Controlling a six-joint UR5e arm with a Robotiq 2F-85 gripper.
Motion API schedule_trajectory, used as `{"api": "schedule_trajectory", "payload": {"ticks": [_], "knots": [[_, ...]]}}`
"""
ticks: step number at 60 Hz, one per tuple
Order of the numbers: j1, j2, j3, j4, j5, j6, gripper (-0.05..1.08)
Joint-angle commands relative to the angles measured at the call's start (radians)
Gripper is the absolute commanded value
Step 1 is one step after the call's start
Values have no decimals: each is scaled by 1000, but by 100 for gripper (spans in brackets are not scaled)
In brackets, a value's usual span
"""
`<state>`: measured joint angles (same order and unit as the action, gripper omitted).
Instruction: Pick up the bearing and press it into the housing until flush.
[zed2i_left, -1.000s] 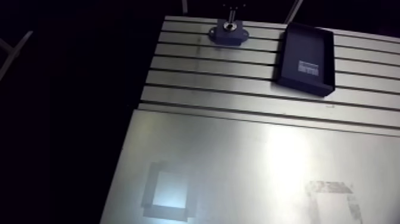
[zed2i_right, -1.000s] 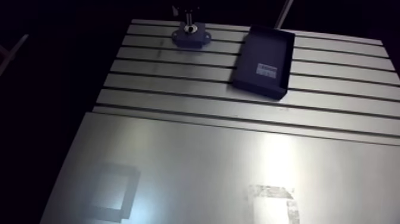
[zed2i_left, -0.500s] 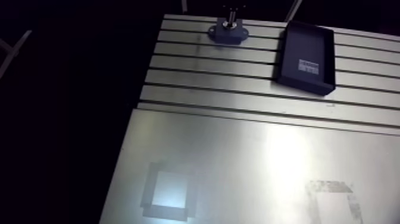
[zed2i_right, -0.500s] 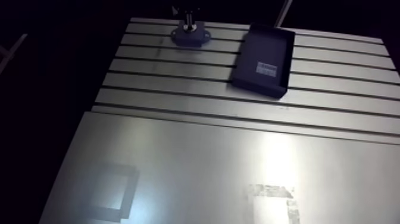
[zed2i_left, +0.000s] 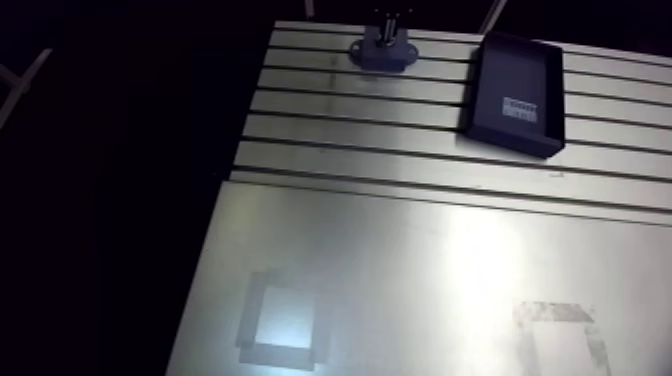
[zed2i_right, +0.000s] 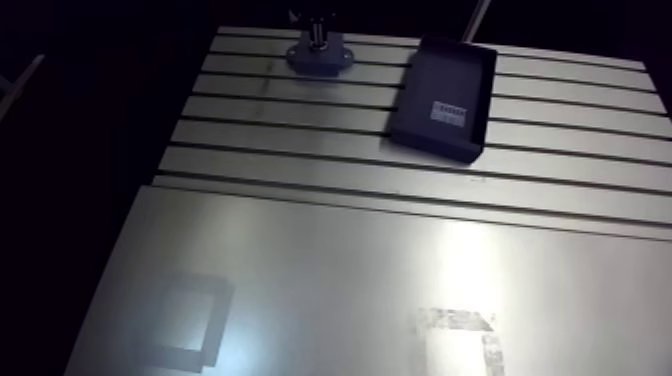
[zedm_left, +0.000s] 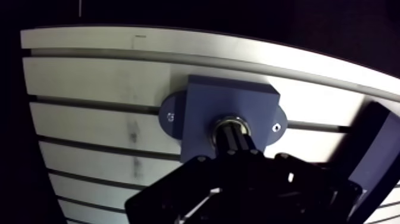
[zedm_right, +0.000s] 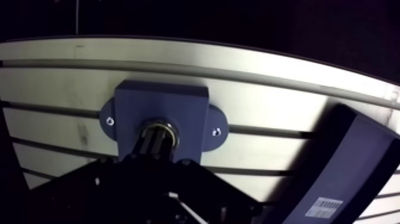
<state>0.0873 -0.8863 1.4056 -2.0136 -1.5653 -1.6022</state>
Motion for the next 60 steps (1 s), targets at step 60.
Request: {"api": "schedule_trajectory", "payload": {"ticks": [60], "knots": [[3, 2, 2, 0, -2, -3, 108]]}}
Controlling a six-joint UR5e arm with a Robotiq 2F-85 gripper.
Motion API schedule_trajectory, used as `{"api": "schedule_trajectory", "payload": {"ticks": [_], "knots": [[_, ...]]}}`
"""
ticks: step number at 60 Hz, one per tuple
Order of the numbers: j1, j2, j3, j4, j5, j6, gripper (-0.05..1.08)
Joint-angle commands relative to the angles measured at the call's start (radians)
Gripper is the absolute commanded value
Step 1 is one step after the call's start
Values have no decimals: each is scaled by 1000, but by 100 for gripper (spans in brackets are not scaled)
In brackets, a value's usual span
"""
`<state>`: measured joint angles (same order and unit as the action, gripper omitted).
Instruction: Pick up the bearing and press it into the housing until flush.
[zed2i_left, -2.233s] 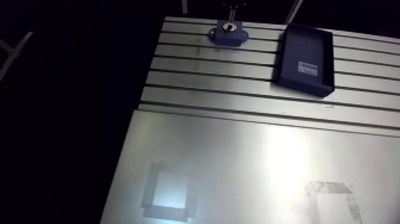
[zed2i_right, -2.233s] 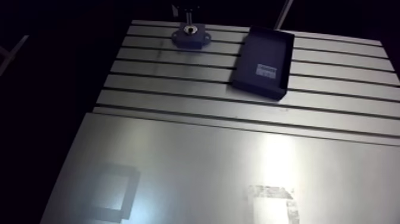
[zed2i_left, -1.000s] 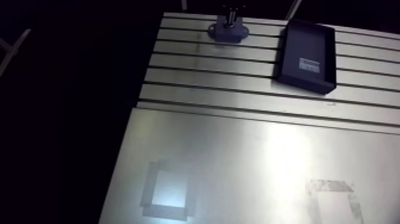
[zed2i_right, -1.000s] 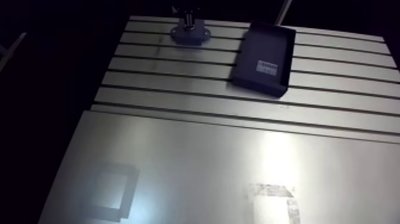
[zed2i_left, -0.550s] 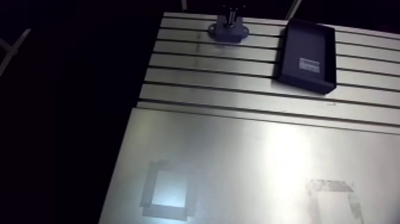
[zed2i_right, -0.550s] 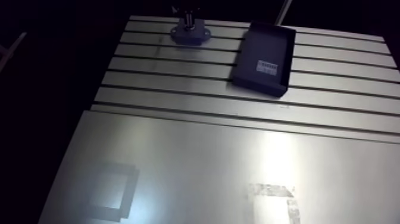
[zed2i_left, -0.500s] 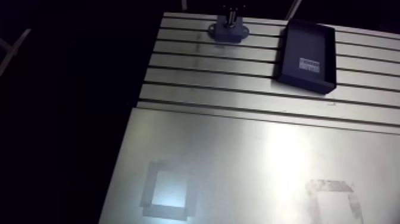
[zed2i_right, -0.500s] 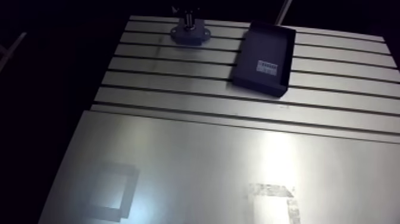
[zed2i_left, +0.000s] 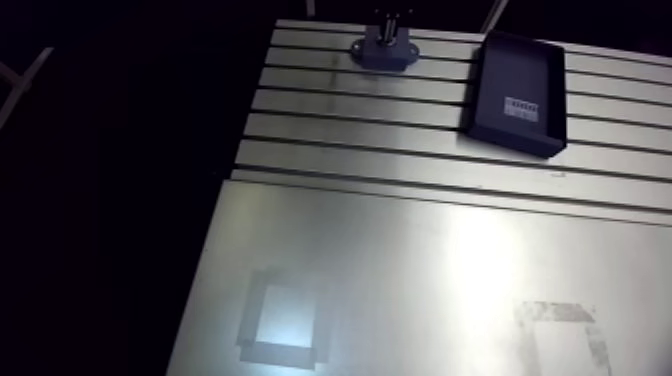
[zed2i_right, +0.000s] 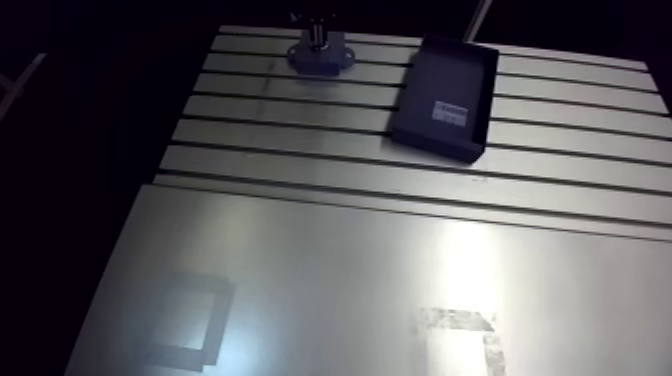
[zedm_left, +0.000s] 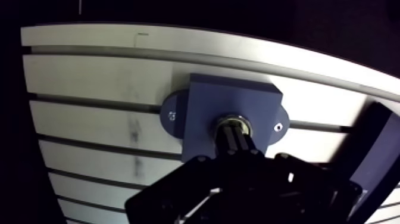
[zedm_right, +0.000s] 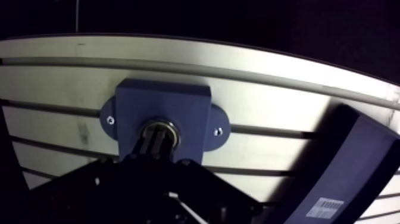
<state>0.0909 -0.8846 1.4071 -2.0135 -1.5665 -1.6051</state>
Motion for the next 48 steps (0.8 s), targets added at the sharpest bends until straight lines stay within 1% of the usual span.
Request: {"api": "schedule_trajectory", "payload": {"ticks": [1, 22, 48], "knots": [[0, 0, 0, 0, 0, 0, 108], [-3, 13, 2, 0, 0, 0, 108], [-3, 13, 2, -1, 0, -2, 108]]}}
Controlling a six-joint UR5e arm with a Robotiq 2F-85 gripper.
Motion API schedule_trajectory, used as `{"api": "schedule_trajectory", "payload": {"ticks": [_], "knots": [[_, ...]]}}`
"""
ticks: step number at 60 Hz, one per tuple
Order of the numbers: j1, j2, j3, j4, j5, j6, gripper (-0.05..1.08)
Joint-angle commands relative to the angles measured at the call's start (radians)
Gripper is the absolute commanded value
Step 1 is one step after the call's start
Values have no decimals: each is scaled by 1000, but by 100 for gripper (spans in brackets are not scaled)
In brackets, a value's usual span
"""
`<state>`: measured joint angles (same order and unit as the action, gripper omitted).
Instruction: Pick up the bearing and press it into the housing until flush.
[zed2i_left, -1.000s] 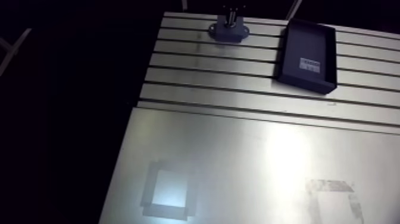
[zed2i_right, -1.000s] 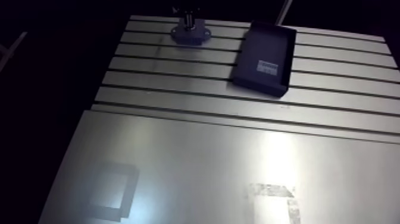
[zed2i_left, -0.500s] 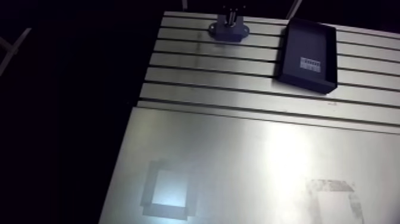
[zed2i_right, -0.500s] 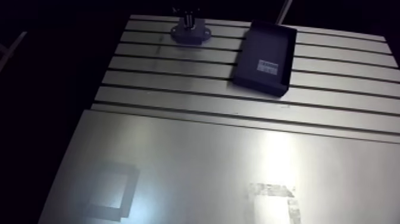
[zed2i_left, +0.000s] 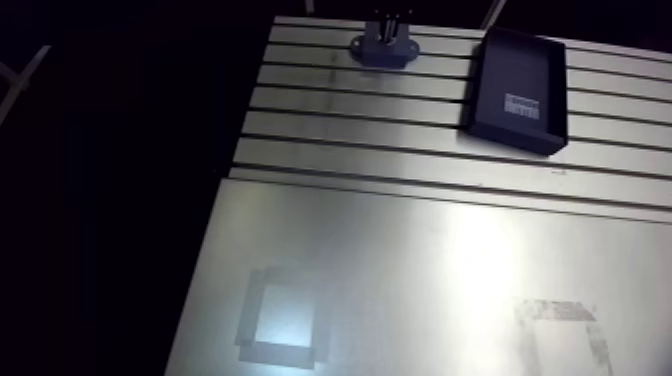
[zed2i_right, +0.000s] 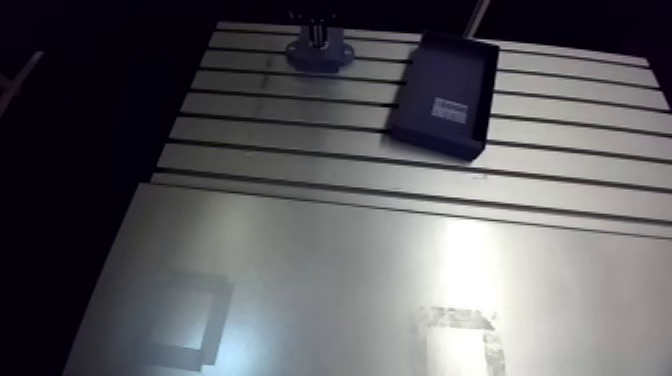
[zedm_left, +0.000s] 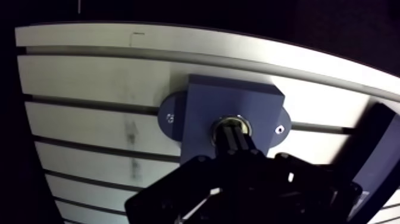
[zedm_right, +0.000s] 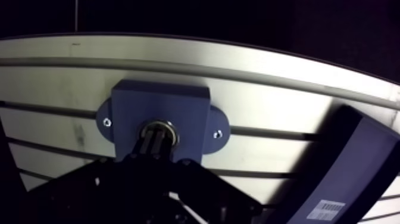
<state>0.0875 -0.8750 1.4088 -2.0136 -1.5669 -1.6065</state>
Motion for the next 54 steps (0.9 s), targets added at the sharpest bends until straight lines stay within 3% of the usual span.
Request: {"api": "schedule_trajectory", "payload": {"ticks": [1, 46, 53, 54], "knots": [[0, 3, 0, 0, 0, 0, 108], [1, -53, -5, 14, -5, 0, 107], [0, -77, -3, 26, -4, -2, 104], [0, -81, -6, 41, -5, -3, 99]]}}
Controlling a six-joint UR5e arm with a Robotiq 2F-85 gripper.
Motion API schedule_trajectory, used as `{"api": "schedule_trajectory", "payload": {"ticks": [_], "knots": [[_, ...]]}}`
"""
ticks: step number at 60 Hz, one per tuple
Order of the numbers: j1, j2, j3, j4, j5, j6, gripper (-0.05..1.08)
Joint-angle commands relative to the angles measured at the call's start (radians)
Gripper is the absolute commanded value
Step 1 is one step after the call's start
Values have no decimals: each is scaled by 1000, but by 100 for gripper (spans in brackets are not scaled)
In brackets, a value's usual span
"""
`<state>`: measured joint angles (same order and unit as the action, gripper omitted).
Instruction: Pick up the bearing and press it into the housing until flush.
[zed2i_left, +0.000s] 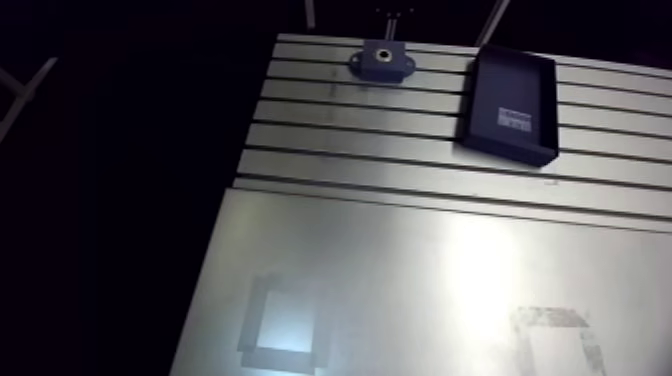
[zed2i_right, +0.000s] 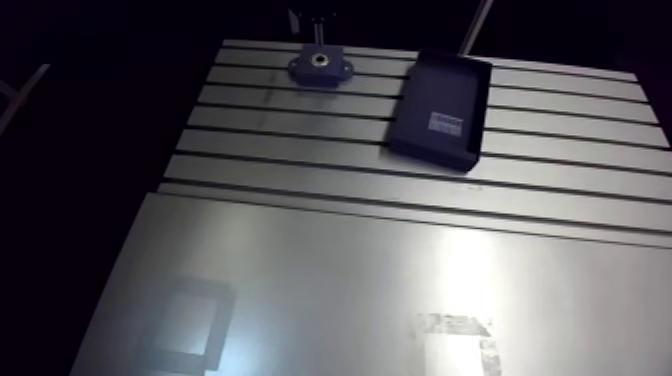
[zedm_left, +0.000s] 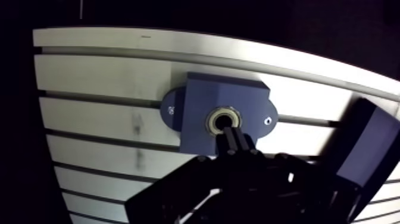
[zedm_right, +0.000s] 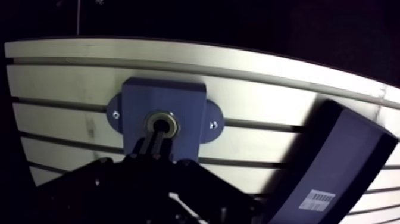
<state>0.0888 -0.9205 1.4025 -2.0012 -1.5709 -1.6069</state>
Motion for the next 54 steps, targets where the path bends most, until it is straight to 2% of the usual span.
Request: {"api": "schedule_trajectory", "payload": {"ticks": [1, 2, 3, 4, 5, 6, 7, 8, 13, 17, 28, 30, 38, 54], "knots": [[-1, -35, 1, 28, -1, -3, 99], [-1, -40, -4, 49, -2, -3, 84], [-1, -40, -4, 49, -2, -3, 84], [-1, -44, -7, 76, -3, -3, 52], [-1, -44, -7, 76, -3, -3, 52], [-1, -51, -11, 108, -6, -4, 13], [-1, -51, -11, 108, -6, -4, 13], [-3, -59, -20, 143, -9, -5, 3], [-4, -78, -30, 204, -11, -17, 0], [-13, -136, -28, 273, -10, -37, 0], [-49, -257, -12, 356, -11, -44, 0], [-63, -301, -12, 388, -11, -56, 0], [-94, -368, -9, 462, -11, -77, 0], [-132, -480, 49, 469, -11, -101, 0]]}}
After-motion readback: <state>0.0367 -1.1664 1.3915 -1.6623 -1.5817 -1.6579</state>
